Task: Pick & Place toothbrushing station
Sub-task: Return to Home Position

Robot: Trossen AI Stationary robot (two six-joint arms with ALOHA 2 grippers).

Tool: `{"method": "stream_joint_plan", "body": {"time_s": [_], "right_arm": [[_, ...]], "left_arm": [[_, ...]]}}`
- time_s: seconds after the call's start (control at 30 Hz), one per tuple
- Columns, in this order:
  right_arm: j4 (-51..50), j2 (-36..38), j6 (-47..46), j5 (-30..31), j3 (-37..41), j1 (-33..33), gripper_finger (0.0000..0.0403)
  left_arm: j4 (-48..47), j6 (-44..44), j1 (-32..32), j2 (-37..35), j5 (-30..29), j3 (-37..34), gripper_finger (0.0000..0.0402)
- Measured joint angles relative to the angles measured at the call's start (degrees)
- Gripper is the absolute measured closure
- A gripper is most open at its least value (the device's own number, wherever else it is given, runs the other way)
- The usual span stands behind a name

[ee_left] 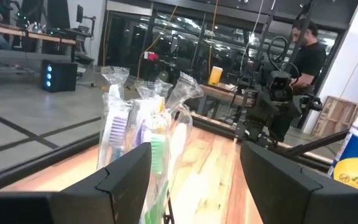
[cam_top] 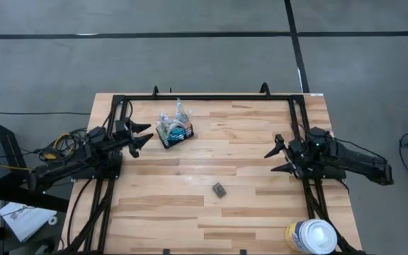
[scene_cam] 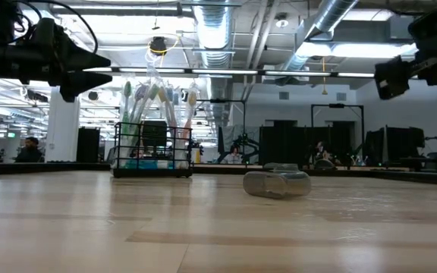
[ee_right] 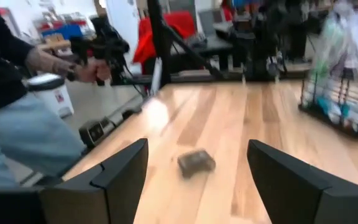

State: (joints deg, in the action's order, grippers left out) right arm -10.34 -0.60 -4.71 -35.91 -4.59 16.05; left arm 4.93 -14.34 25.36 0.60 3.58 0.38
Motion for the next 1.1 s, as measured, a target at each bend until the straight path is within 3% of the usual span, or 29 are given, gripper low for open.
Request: {"method": "stream_joint_plan", "body": {"time_s": [0.17, 0.33, 0.6, 0.73, 0.83, 0.93, 1.1], "right_arm": [[1.1, -3.1, 3.4, 1.0, 0.2, -0.3, 0.0138], [1.1, -6.7, 0.0, 4.7, 0.3, -0.3, 0.0138], [2.9, -9.5, -3.5, 4.7, 0.5, -0.3, 0.0138], [3.3, -9.5, -7.7, 4.7, 0.5, -0.3, 0.0138], [3.4, -9.5, -16.5, 5.2, 0.5, -0.3, 0.0138], [3.3, -9.5, -23.9, 9.1, 0.5, -0.3, 0.0138], [2.1, -9.5, -17.4, 17.4, 0.4, -0.4, 0.0138]], "left_arm": [[-0.3, -1.8, 0.0, 0.8, 0.3, 0.0, 0.0160], [-1.0, -2.0, 0.0, 3.1, -0.2, 0.0, 0.0160], [-0.9, -2.6, 0.0, 6.5, -3.9, 0.0, 0.0160], [-0.4, -2.6, 0.0, 6.7, -4.8, 0.0, 0.0160], [-0.4, -1.1, 0.0, 6.7, -4.8, 0.0, 0.0160], [-0.4, -1.1, 0.0, 6.7, -4.8, 0.0, 0.0160], [-0.2, -1.0, 0.0, 6.7, -4.8, 0.0, 0.0160]]}}
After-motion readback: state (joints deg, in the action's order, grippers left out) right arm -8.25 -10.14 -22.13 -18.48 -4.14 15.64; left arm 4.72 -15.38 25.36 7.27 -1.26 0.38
